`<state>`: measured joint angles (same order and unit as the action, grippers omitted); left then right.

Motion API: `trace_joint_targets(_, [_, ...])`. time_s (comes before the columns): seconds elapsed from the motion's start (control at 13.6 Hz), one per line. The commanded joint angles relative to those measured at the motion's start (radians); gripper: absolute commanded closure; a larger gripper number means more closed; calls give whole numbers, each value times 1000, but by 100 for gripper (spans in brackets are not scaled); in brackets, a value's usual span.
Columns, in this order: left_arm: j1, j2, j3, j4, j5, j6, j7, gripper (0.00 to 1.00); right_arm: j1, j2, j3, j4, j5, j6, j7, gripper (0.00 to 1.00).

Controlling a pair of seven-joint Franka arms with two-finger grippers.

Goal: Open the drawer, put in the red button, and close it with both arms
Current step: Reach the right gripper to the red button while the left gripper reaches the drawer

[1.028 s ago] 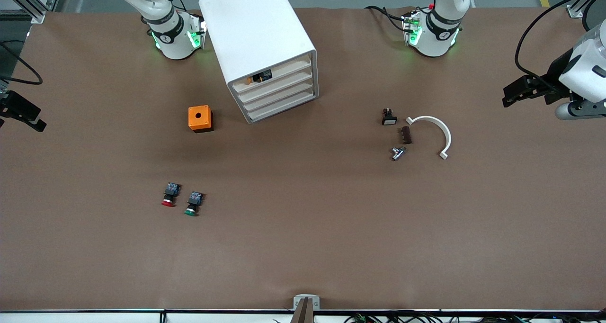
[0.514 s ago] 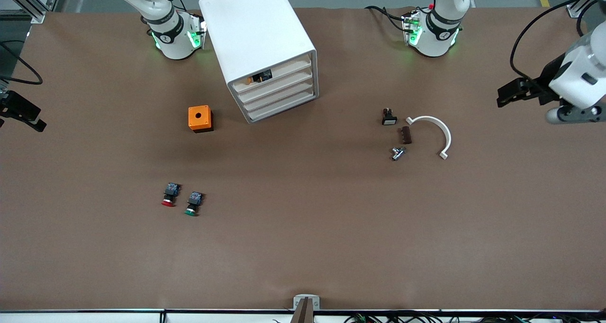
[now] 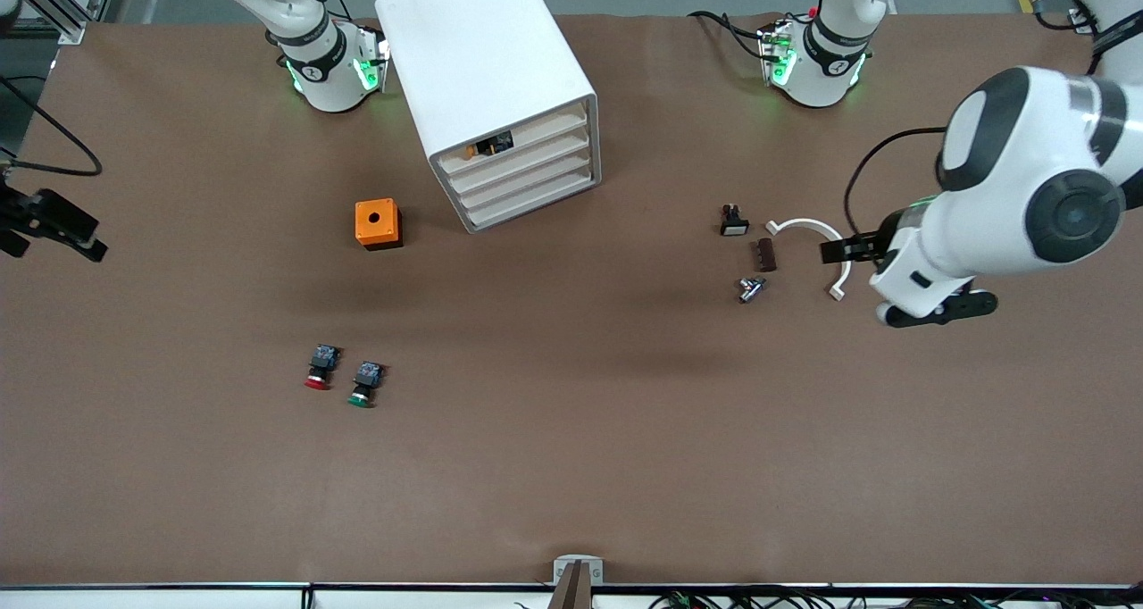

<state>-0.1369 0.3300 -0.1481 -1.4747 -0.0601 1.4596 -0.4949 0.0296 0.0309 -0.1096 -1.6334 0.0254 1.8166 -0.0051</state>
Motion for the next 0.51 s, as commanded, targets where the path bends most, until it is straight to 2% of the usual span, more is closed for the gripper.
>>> trace_joint_targets(0.0, [-62, 61, 1, 50, -104, -21, -219, 0, 19, 90, 5, -22, 5, 96, 8, 0])
trace_joint_targets(0.29, [-121, 164, 1, 65, -285, -21, -511, 0, 30, 220, 16, -91, 8, 271, 26, 0])
trace_joint_targets(0.44, [-167, 208, -1, 65, -335, -19, -624, 0, 32, 291, 22, -106, 8, 323, 48, 0])
